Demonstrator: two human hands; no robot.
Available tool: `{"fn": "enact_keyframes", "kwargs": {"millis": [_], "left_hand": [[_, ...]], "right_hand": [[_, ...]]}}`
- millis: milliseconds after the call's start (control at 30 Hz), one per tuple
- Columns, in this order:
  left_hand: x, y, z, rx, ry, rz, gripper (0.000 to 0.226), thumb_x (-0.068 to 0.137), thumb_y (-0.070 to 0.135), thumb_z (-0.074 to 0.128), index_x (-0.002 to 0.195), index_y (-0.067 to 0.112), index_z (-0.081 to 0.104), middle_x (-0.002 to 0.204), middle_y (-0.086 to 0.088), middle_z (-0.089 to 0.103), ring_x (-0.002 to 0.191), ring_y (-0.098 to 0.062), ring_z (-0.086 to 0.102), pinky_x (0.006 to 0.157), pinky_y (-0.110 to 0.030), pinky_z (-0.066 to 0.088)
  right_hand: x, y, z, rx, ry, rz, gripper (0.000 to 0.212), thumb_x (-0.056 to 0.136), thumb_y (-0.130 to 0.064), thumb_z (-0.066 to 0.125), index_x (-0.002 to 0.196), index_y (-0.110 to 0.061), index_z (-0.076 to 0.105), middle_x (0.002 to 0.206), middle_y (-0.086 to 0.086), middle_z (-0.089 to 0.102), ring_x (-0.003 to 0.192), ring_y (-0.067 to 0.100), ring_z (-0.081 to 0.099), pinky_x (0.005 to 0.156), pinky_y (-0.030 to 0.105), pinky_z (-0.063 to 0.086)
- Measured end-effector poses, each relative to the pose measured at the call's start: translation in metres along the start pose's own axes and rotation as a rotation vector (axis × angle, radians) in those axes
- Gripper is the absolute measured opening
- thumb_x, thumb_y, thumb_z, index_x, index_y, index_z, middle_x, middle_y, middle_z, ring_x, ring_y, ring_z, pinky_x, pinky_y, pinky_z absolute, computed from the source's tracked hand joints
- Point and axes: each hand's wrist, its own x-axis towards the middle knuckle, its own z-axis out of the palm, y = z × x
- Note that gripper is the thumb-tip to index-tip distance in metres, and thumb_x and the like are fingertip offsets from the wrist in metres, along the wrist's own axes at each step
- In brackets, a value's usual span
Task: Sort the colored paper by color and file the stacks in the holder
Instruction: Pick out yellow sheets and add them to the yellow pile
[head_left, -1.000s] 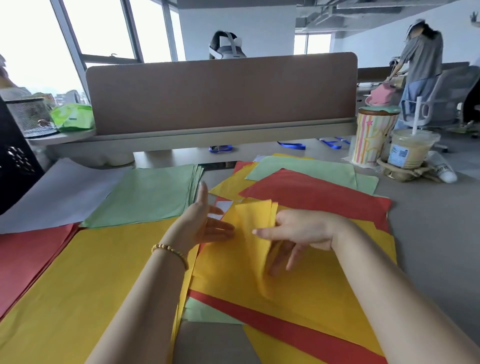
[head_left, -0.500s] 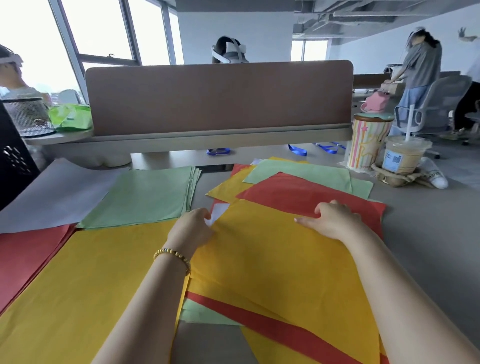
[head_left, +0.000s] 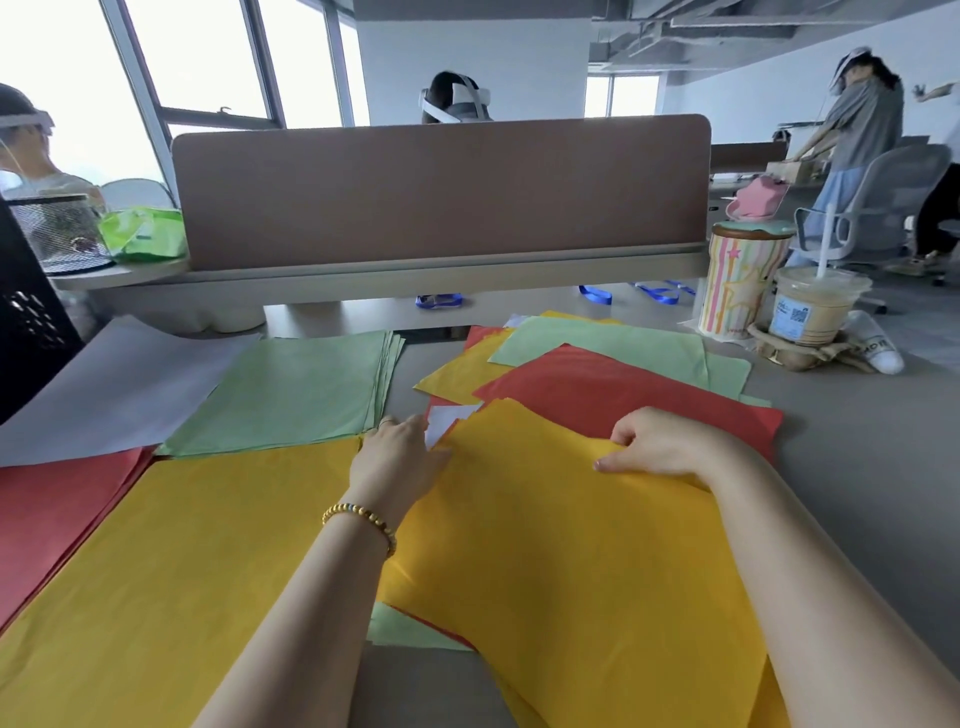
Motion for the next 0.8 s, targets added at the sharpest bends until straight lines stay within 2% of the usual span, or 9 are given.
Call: {"fn": "enact_keyframes", "kwargs": {"millis": [100, 200, 333, 400, 500, 567, 633, 700, 800], "left_hand": [[0.003, 0.0, -0.001, -0.173, 0.027, -0.04, 0.051, 0.093, 0.053, 0.04, 0.126, 0.014, 0.049, 0.123, -0.01, 0.056, 0.103, -0.025, 0.057, 0.08, -0.032, 0.049], [0.007, 0.0, -0.003, -0.351, 0.079, -0.081, 0.06, 0.093, 0.056, 0.036, 0.133, 0.014, 0.044, 0.128, -0.012, 0.056, 0.107, -0.025, 0.058, 0.081, -0.03, 0.047], [0.01, 0.007, -0.007, -0.607, 0.083, -0.102, 0.069, 0.092, 0.058, 0.033, 0.136, 0.006, 0.039, 0.126, -0.023, 0.055, 0.114, -0.037, 0.054, 0.093, -0.043, 0.045], [0.011, 0.01, -0.01, -0.801, 0.046, -0.118, 0.073, 0.093, 0.058, 0.032, 0.126, -0.007, 0.044, 0.125, -0.035, 0.05, 0.112, -0.046, 0.052, 0.093, -0.05, 0.043], [0.003, 0.015, -0.018, -1.145, -0.101, -0.218, 0.045, 0.091, 0.059, 0.037, 0.096, 0.016, 0.051, 0.107, -0.019, 0.059, 0.089, -0.03, 0.061, 0.082, -0.039, 0.05], [0.002, 0.012, -0.016, -1.305, -0.285, -0.257, 0.047, 0.086, 0.06, 0.049, 0.111, 0.02, 0.052, 0.112, -0.01, 0.063, 0.091, -0.024, 0.064, 0.079, -0.038, 0.054], [0.001, 0.012, -0.01, -1.312, -0.374, -0.242, 0.054, 0.087, 0.045, 0.06, 0.131, 0.018, 0.044, 0.123, -0.009, 0.06, 0.104, -0.028, 0.063, 0.09, -0.046, 0.052], [0.0, 0.015, -0.007, -1.268, -0.347, -0.201, 0.048, 0.09, 0.019, 0.061, 0.133, 0.015, 0.04, 0.119, -0.011, 0.061, 0.102, -0.029, 0.063, 0.089, -0.047, 0.052], [0.002, 0.014, -0.005, -1.253, -0.241, -0.16, 0.043, 0.091, -0.001, 0.05, 0.129, 0.017, 0.048, 0.11, -0.012, 0.065, 0.094, -0.031, 0.064, 0.084, -0.046, 0.053]], "right_hand": [[0.001, 0.002, -0.001, 0.003, 0.0, -0.049, 0.022, 0.088, -0.036, 0.062, 0.078, -0.018, 0.054, 0.074, -0.006, 0.047, 0.064, 0.01, 0.043, 0.054, 0.024, 0.031], [0.006, 0.01, -0.001, 0.192, 0.173, -0.016, 0.02, 0.091, -0.027, 0.059, 0.075, -0.017, 0.051, 0.074, -0.002, 0.049, 0.062, 0.014, 0.045, 0.053, 0.027, 0.029], [0.013, 0.019, -0.001, 0.576, 0.411, 0.096, 0.022, 0.094, -0.021, 0.055, 0.11, -0.006, 0.058, 0.113, 0.018, 0.059, 0.099, 0.031, 0.057, 0.068, 0.027, 0.036], [0.018, 0.024, 0.001, 0.727, 0.429, 0.137, 0.032, 0.095, -0.024, 0.054, 0.123, -0.009, 0.054, 0.131, 0.014, 0.053, 0.111, 0.028, 0.054, 0.083, 0.032, 0.044], [0.024, 0.03, 0.006, 0.872, 0.372, 0.144, 0.032, 0.095, -0.023, 0.053, 0.123, -0.008, 0.056, 0.13, 0.014, 0.056, 0.114, 0.03, 0.055, 0.101, 0.046, 0.044], [0.019, 0.024, 0.005, 1.016, 0.243, 0.061, 0.017, 0.096, -0.01, 0.048, 0.107, -0.01, 0.062, 0.121, 0.02, 0.061, 0.101, 0.029, 0.06, 0.097, 0.047, 0.046], [0.011, 0.018, 0.006, 1.139, 0.044, -0.076, 0.022, 0.096, -0.003, 0.046, 0.107, -0.012, 0.061, 0.113, 0.015, 0.066, 0.095, 0.026, 0.064, 0.087, 0.041, 0.052], [0.004, 0.011, 0.007, 1.18, -0.104, -0.159, 0.02, 0.094, -0.01, 0.05, 0.109, -0.016, 0.062, 0.106, 0.005, 0.07, 0.091, 0.017, 0.067, 0.077, 0.03, 0.055], [0.006, 0.007, 0.01, 1.206, -0.075, -0.114, 0.012, 0.095, -0.02, 0.052, 0.103, -0.021, 0.062, 0.096, -0.003, 0.069, 0.087, 0.012, 0.065, 0.076, 0.029, 0.052]]}}
